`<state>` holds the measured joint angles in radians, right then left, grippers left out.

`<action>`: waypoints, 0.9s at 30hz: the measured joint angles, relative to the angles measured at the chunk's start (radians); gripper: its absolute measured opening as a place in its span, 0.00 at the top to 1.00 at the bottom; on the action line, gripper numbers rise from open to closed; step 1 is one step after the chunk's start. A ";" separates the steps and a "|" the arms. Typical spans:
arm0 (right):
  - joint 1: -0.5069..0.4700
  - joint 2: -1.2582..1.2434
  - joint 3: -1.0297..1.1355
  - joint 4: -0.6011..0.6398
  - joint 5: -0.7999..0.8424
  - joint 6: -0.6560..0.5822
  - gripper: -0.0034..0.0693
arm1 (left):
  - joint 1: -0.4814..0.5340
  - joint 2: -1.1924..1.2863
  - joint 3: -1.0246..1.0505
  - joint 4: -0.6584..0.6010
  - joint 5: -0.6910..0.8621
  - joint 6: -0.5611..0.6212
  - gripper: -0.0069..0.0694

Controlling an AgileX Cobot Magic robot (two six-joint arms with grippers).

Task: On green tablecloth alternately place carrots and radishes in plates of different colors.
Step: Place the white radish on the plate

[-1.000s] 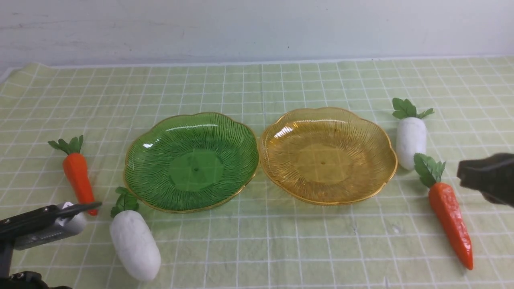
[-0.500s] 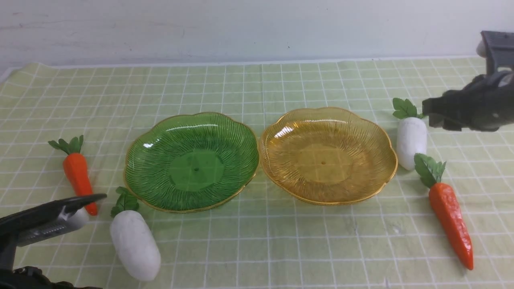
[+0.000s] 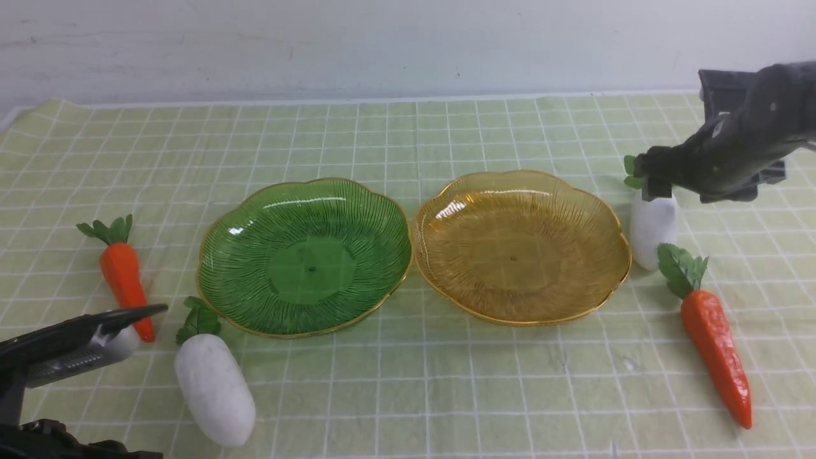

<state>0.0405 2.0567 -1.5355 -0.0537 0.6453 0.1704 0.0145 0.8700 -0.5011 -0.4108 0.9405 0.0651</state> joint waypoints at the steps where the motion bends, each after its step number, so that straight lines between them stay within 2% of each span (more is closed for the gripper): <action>1: -0.001 0.018 -0.003 -0.015 -0.008 0.014 0.19 | 0.000 0.000 0.000 0.000 0.000 0.000 0.64; 6: -0.002 0.080 -0.010 -0.039 -0.037 0.039 0.19 | 0.000 0.000 0.000 0.000 0.000 0.000 0.57; 9: -0.002 0.093 -0.010 -0.039 -0.037 0.045 0.21 | 0.000 0.000 0.000 0.000 0.000 0.000 0.57; 12: -0.002 0.096 -0.010 -0.041 -0.036 0.053 0.28 | 0.000 0.000 0.000 0.001 0.000 0.000 0.57; 20: -0.002 -0.002 -0.009 -0.106 0.004 0.041 0.28 | 0.000 0.000 0.000 0.002 0.000 0.000 0.57; 22: -0.002 -0.054 -0.009 -0.087 0.019 0.039 0.28 | 0.000 0.000 0.000 0.002 0.000 0.000 0.57; 27: 0.035 -0.168 -0.010 0.067 0.079 -0.034 0.28 | 0.000 0.000 0.000 0.002 -0.002 0.000 0.57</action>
<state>0.0755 1.8891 -1.5452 0.0129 0.7247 0.1367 0.0145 0.8700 -0.5011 -0.4086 0.9384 0.0651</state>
